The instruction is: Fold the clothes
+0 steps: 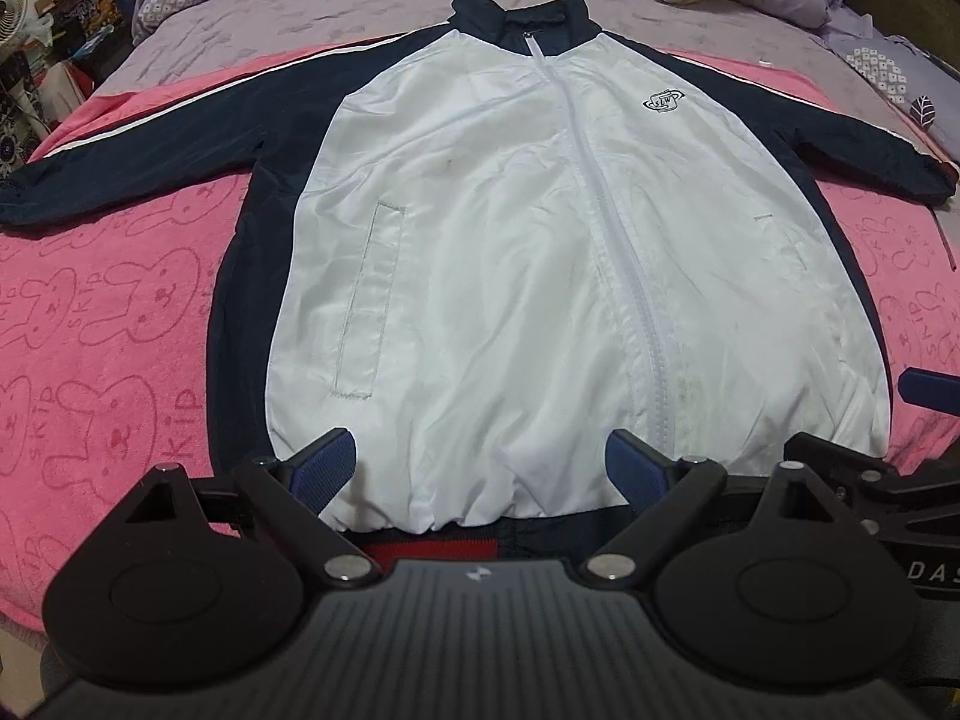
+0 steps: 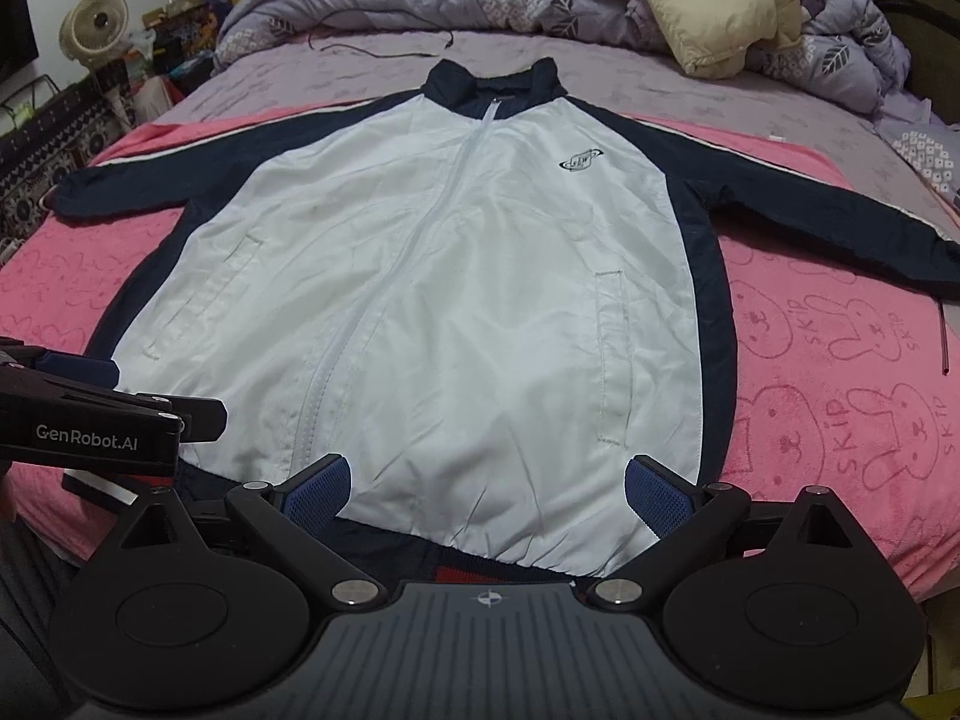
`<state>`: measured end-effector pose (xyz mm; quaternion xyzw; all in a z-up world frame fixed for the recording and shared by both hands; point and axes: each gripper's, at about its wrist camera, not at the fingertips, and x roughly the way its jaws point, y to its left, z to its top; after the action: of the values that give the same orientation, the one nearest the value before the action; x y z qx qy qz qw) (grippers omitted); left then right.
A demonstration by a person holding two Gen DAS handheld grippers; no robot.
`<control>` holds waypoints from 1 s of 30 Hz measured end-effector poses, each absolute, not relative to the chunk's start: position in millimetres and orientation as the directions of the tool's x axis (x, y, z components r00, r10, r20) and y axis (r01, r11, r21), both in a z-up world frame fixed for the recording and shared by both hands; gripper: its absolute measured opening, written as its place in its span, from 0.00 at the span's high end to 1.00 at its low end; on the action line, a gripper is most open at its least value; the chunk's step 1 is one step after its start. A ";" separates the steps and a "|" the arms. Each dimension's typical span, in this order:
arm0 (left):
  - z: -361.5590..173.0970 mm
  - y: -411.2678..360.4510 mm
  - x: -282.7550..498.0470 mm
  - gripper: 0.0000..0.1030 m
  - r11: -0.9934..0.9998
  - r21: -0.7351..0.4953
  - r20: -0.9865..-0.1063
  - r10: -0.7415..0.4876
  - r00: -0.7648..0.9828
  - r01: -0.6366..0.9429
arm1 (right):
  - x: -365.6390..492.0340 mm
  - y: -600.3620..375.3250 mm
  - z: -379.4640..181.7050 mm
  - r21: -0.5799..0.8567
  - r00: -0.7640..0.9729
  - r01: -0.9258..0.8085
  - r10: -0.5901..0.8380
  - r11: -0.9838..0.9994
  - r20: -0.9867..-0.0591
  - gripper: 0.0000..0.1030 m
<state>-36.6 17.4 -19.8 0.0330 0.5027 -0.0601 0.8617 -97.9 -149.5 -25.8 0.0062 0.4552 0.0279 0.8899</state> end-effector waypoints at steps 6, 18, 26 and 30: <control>-11.2 18.0 -43.3 0.10 0.990 0.000 -0.862 -0.070 0.503 0.138 | -103.4 -146.7 -25.4 0.027 0.569 -0.051 0.051 0.998 -0.821 0.04; -12.1 16.1 -47.1 0.09 0.989 0.017 -0.858 -0.062 0.510 0.148 | -108.2 -151.2 -27.9 0.020 0.557 -0.043 0.040 0.999 -0.830 0.04; -17.5 15.3 -46.4 0.08 0.989 0.030 -0.864 -0.047 0.501 0.144 | -107.9 -148.2 -33.9 0.021 0.541 -0.057 0.049 0.998 -0.840 0.04; -19.9 13.5 -46.1 0.08 0.988 0.032 -0.867 -0.046 0.496 0.149 | -107.2 -148.7 -36.1 0.022 0.536 -0.053 0.046 0.998 -0.843 0.04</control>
<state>-46.1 13.5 -19.9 0.0514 0.4990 -0.0565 0.8632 -107.2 -148.7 -36.1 -0.0032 0.4808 0.0282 0.8764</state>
